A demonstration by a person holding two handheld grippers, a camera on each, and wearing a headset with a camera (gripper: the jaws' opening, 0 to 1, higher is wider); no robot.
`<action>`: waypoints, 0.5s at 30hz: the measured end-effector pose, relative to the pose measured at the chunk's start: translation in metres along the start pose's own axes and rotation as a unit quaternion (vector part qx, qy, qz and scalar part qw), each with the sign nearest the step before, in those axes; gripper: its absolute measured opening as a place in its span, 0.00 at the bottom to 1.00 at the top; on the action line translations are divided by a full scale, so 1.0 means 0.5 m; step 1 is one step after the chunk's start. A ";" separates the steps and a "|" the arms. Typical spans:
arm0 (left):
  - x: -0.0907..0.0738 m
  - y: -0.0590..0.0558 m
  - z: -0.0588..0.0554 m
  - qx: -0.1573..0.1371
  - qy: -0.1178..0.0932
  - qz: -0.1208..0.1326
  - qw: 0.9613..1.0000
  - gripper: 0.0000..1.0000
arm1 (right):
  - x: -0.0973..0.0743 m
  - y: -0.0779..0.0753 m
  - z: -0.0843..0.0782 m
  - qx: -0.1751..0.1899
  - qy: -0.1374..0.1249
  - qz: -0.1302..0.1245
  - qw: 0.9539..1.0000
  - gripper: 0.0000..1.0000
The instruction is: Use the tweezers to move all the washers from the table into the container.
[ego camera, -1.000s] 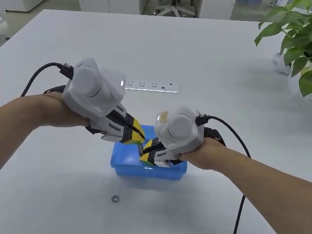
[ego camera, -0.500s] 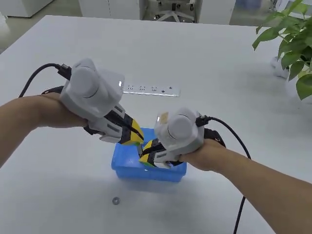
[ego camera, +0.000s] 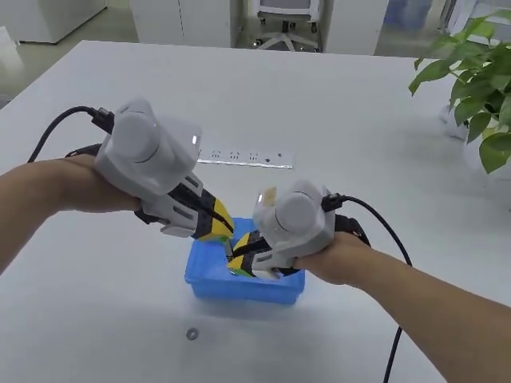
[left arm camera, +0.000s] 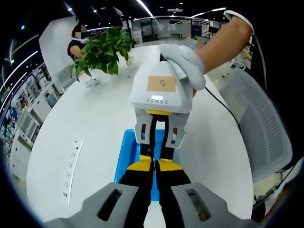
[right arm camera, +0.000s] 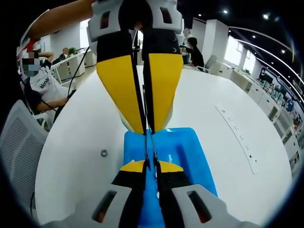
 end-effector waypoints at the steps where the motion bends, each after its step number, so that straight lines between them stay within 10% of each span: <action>1: -0.001 -0.001 0.000 0.000 0.000 0.000 1.000 0.06 | -0.002 0.002 0.003 -0.001 0.000 -0.001 1.000 0.10; 15: -0.040 -0.041 0.006 0.007 0.005 0.005 1.000 0.06 | -0.017 0.032 0.041 -0.011 -0.005 -0.002 1.000 0.10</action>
Point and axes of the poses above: the centre of the closed fingertips' face, and the gripper's own axes: x roughly forward along the fingers, y roughly to its left, z roughly out of its top, the point moved 6 cm from there along -x, roughly backward along the fingers, and after that the axes turned 9 degrees about -x, right-handed, at the moved point
